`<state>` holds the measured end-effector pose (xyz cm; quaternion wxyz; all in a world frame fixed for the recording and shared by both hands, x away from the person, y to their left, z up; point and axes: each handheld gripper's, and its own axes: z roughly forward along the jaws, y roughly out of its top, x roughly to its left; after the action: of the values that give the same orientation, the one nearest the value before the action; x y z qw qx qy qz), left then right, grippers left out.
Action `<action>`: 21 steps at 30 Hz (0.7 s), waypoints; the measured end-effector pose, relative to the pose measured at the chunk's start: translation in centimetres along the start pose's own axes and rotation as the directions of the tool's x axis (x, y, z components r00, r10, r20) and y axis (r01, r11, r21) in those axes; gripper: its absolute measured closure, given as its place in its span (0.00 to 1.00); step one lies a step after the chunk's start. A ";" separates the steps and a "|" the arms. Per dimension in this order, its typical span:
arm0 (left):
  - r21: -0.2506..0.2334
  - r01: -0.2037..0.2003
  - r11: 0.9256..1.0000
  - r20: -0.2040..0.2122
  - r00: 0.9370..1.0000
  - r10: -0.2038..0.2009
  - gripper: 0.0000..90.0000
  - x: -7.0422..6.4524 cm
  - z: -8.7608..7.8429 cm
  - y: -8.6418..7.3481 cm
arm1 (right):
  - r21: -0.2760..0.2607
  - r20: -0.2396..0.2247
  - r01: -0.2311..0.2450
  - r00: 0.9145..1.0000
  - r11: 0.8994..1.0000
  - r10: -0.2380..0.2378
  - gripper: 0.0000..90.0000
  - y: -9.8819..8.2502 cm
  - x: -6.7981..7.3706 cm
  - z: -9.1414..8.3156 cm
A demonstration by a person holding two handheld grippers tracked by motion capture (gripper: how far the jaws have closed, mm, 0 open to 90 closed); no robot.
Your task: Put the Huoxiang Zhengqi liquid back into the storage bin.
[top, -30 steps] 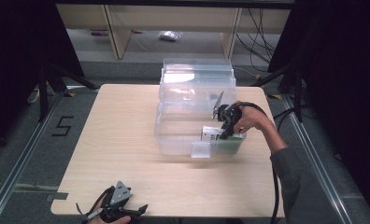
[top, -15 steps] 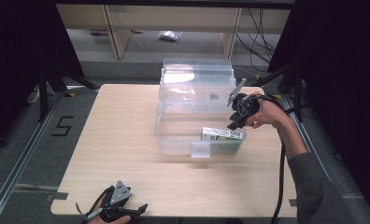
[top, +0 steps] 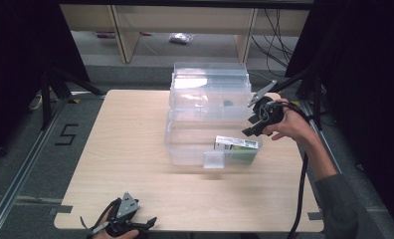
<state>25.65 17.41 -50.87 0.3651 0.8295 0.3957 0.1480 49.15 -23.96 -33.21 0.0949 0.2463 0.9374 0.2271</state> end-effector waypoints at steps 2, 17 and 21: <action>0.015 -0.011 1.000 0.001 1.000 0.011 0.17 0.0 -0.1 0.0 | -0.007 0.014 -0.023 1.000 1.000 0.023 0.43 -0.1 0.3 -0.1; 0.004 -0.006 1.000 -0.008 1.000 0.006 0.17 0.1 0.1 0.0 | -0.215 0.050 -0.206 0.974 0.954 0.222 0.25 -1.1 2.7 -0.8; -0.004 0.007 1.000 -0.003 1.000 -0.007 0.17 -0.1 0.0 0.0 | -0.233 0.033 -0.210 0.974 0.950 0.223 0.23 -1.7 3.6 -0.8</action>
<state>25.63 17.35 -50.90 0.3669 0.8272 0.3988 0.1488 45.14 -23.75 -33.56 0.1244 0.3418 0.8693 0.3347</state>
